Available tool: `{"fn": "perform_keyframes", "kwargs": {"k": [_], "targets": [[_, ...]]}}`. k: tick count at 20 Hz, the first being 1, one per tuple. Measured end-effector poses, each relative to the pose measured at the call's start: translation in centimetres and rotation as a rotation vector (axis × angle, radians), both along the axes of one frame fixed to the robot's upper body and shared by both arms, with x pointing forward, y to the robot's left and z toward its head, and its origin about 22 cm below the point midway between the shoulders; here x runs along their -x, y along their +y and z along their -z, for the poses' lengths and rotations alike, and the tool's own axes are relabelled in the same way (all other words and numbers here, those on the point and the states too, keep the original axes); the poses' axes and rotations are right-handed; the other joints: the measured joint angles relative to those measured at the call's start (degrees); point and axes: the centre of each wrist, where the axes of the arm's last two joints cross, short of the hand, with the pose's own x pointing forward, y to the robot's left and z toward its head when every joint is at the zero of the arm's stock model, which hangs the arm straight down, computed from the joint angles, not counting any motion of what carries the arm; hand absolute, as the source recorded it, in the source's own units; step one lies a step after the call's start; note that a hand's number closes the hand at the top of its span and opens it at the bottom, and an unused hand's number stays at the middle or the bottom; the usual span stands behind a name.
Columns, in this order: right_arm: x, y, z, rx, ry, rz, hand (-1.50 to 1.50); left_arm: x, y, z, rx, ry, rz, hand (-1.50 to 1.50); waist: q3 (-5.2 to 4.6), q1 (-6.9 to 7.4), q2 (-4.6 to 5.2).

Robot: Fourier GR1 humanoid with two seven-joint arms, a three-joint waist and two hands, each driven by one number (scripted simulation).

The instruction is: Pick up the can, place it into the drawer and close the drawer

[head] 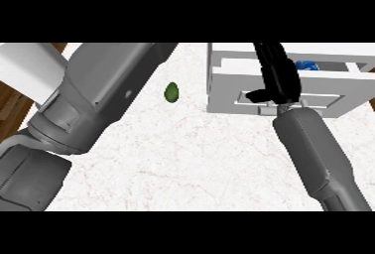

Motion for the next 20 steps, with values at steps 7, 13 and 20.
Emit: {"fn": "perform_keyframes", "kwargs": {"k": [7, 13, 20], "targets": [[-2.9, 1.1, -0.6, 0.014, -0.079, 0.063, -1.50, -0.1, 2.0, 0.0, -0.005, 0.011, 0.001, -1.50, 0.00, 1.40, 0.11], [-4.8, 1.4, -2.4, 0.036, -0.097, 0.088, -1.50, 0.2, 3.7, 0.6, -0.011, 0.020, 0.008, -1.50, 0.11, 2.67, 0.45], [-5.9, 1.6, -3.5, 0.047, -0.080, 0.079, -1.50, 0.7, 5.3, 0.8, -0.017, 0.022, 0.020, -1.50, 0.30, 3.33, 0.91]]}}
